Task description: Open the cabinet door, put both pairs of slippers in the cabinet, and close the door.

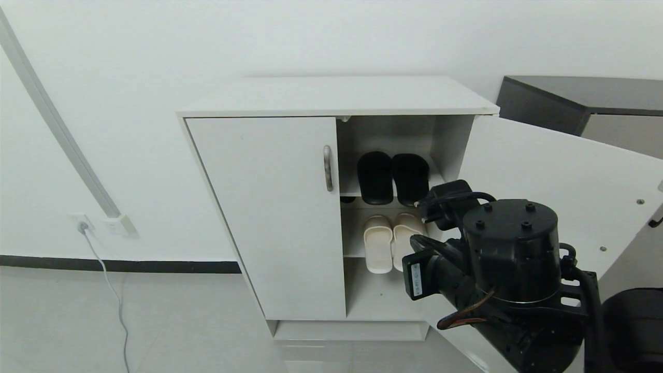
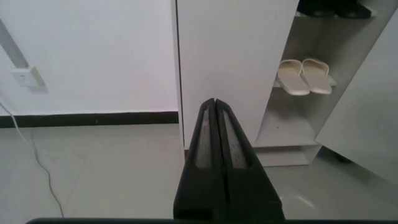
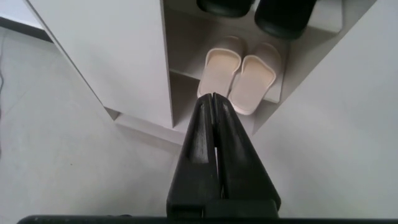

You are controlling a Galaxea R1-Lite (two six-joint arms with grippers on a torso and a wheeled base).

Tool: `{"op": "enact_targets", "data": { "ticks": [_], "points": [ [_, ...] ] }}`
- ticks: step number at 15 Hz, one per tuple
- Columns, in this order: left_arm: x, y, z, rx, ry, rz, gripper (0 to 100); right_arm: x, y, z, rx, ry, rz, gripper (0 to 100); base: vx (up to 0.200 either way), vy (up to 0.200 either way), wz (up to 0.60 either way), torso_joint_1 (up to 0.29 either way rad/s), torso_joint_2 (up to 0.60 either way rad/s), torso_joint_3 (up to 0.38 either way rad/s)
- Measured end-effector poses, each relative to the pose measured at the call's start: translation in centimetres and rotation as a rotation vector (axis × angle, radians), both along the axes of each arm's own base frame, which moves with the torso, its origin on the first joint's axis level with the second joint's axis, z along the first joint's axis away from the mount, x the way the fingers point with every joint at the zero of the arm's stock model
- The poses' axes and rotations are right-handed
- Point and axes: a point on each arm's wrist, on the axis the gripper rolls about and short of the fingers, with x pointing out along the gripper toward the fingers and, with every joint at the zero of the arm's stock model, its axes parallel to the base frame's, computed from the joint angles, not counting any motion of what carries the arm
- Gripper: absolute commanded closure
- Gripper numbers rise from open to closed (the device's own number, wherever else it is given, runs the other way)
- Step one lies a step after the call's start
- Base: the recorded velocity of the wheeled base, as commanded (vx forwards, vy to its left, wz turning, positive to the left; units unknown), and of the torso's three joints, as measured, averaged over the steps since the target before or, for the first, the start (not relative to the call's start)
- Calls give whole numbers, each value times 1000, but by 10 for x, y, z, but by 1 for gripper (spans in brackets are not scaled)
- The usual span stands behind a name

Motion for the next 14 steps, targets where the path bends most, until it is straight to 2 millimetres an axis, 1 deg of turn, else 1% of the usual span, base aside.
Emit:
{"op": "enact_targets", "data": {
  "ticks": [7,14],
  "points": [
    [0,0,0,0,0,0,100,0,0,0,-1,1,0,100,0,0,0,151,-470,-323],
    [0,0,0,0,0,0,100,0,0,0,0,0,0,100,0,0,0,194,-512,-314]
  ]
}}
